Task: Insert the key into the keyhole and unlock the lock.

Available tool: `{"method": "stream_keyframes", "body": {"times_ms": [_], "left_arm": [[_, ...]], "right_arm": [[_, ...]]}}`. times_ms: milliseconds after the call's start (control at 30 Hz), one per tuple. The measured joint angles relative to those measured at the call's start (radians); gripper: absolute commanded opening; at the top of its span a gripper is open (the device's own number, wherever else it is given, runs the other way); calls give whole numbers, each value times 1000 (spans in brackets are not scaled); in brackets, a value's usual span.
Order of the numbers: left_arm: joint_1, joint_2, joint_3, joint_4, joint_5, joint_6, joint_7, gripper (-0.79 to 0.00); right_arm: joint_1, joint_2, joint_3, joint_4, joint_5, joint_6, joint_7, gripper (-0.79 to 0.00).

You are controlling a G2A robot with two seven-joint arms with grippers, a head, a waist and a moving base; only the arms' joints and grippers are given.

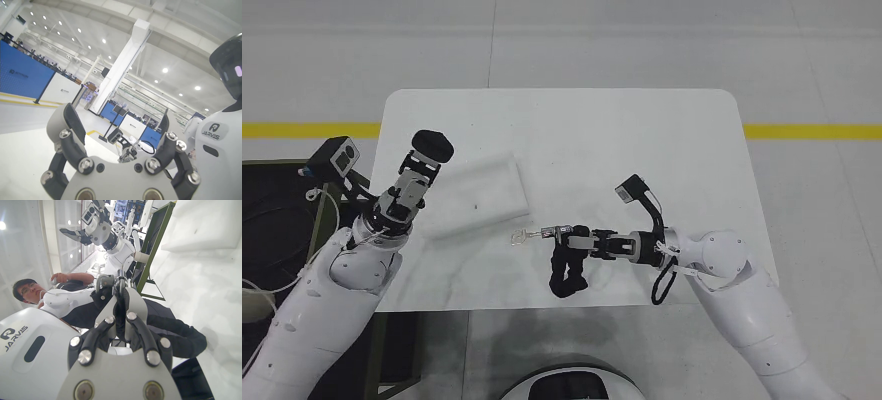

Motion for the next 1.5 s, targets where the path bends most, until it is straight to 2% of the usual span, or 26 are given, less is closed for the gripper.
{"method": "stream_keyframes", "body": {"times_ms": [67,300,400,467,567,667,733,800,867,933,1000,1100,1167,1200,1233,1300,1400,1500], "left_arm": [[0,0,0,0,60,0,18,0],[1,0,1,-1,62,1,11,0],[13,1,9,-10,63,14,-66,0],[14,5,33,-1,-14,21,-151,0],[-17,24,100,-23,-314,125,-389,0],[-77,48,84,-13,-760,335,-743,0],[-95,54,53,31,-1029,466,-980,-89],[-99,54,34,79,-1204,530,-1146,-283],[-93,49,38,91,-1272,534,-1237,-271],[-83,43,52,91,-1264,517,-1331,-197],[-74,37,66,98,-1243,494,-1406,-166],[-67,28,89,108,-1164,461,-1454,-206],[-64,22,104,103,-1140,453,-1467,-280],[-64,18,110,106,-1136,451,-1468,-357],[-64,15,112,110,-1130,450,-1463,-397],[-64,9,118,114,-1112,450,-1441,-437],[-63,0,125,109,-1101,452,-1425,-542],[-62,-7,127,108,-1099,464,-1430,-579]], "right_arm": [[0,0,0,0,0,0,0,-785],[-15,-1,0,-8,9,-1,-22,-785],[-34,0,11,-18,15,-3,-59,-785],[-34,0,18,-21,21,-5,-62,-785],[-36,1,33,-27,34,-15,-73,-785],[-47,2,43,-36,47,-23,-77,-785],[-53,3,47,-44,46,-24,-76,-785],[-57,3,49,-49,46,-24,-75,-785],[-59,2,50,-49,52,-23,-74,-785],[-59,2,50,-47,57,-21,-71,-785],[-59,2,48,-44,60,-19,-64,-785],[-54,1,38,-44,51,-13,-54,-785],[-49,0,31,-44,39,-8,-51,-785],[-47,0,27,-45,29,-6,-50,-785],[-46,0,25,-46,22,-4,-51,-785],[-44,0,21,-49,9,-2,-54,-785],[-44,0,18,-53,-10,2,-59,-785],[-44,1,16,-54,-23,4,-64,-785]]}}
